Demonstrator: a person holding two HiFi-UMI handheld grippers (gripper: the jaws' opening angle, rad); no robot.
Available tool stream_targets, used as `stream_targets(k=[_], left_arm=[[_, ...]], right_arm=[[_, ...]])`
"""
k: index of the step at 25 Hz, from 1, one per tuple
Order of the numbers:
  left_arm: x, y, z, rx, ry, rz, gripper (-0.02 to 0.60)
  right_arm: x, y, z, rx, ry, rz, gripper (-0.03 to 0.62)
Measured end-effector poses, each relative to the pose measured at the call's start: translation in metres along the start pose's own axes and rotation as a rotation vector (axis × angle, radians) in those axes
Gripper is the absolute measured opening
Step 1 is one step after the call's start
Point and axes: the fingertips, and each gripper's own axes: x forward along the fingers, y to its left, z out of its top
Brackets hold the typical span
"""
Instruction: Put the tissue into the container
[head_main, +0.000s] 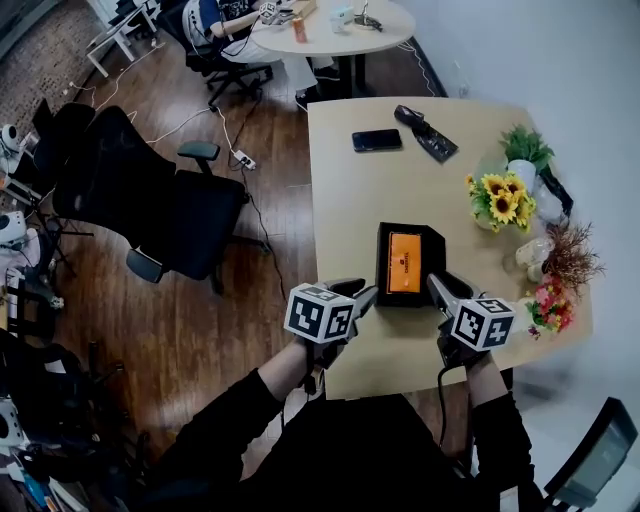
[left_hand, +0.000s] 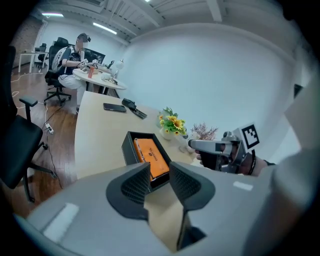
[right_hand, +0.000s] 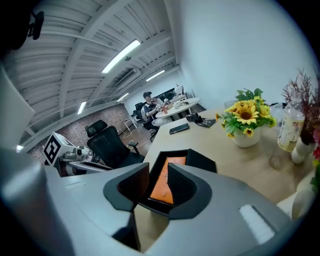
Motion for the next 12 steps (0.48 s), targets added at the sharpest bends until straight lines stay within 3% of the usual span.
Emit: stream_targets(k=[5, 8, 12], left_arm=[[-0.029, -0.022, -0.005, 0.115, -0.058, -0.023, 0.1], [-0.052, -0.031, -0.026, 0.188, -0.082, -0.042, 0.1], [-0.073, -0.035, -0.057, 0.205, -0.112, -0.065, 0.1]], right_arm=[[-0.039, 0.019, -0.003, -0.019, -0.07, -0.054, 0.117], [-0.06, 0.042, -0.014, -0.069, -0.104, -0.07, 0.113], [-0.091, 0.069, -0.031, -0.164, -0.134, -0.116, 0.109]])
